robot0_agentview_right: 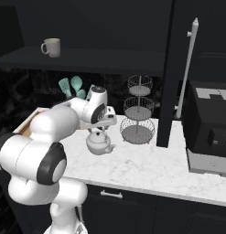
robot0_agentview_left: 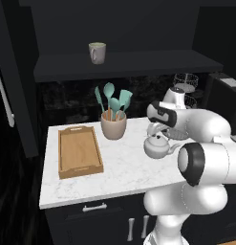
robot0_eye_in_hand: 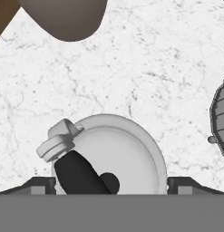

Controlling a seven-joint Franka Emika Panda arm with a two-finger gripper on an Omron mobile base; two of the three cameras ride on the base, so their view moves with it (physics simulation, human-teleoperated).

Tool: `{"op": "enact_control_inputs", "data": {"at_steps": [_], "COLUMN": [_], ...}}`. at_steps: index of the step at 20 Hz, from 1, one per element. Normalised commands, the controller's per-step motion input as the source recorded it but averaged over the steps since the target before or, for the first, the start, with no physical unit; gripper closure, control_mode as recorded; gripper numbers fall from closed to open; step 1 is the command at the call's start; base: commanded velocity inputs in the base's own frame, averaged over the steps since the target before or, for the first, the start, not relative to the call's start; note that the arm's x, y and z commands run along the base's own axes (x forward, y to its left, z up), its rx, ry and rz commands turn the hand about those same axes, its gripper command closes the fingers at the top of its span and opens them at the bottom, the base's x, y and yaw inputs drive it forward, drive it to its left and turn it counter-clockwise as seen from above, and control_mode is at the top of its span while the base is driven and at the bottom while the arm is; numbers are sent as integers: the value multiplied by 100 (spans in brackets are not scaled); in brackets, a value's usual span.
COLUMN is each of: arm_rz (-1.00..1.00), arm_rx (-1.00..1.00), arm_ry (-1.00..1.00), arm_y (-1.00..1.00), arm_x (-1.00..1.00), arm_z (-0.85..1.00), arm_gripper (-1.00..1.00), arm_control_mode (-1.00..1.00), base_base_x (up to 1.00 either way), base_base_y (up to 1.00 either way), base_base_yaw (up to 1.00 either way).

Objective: Pick the kettle from the counter and place it on the tray. Then pick the mug from the cabinet and place it on the tray. Then close the cabinet doors.

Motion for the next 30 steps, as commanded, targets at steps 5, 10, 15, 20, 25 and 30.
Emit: {"op": "enact_control_inputs", "data": {"at_steps": [5,10,15,20,25,30], "arm_rz": [1,12,38,45,39,21], "arm_rx": [0,0,-2,-6,-8,-7], "arm_ry": [0,0,1,11,13,2], "arm_y": [0,39,89,75,59,71], "arm_x": [0,-6,0,0,-4,-1], "arm_z": [0,0,15,29,20,29], "arm_gripper": [100,100,100,100,100,100], "arm_control_mode": [-100,-100,-100,-100,-100,-100], "base_base_x": [0,0,0,0,0,0], "base_base_y": [0,0,0,0,0,0], "base_base_yaw": [0,0,0,0,0,0]}}
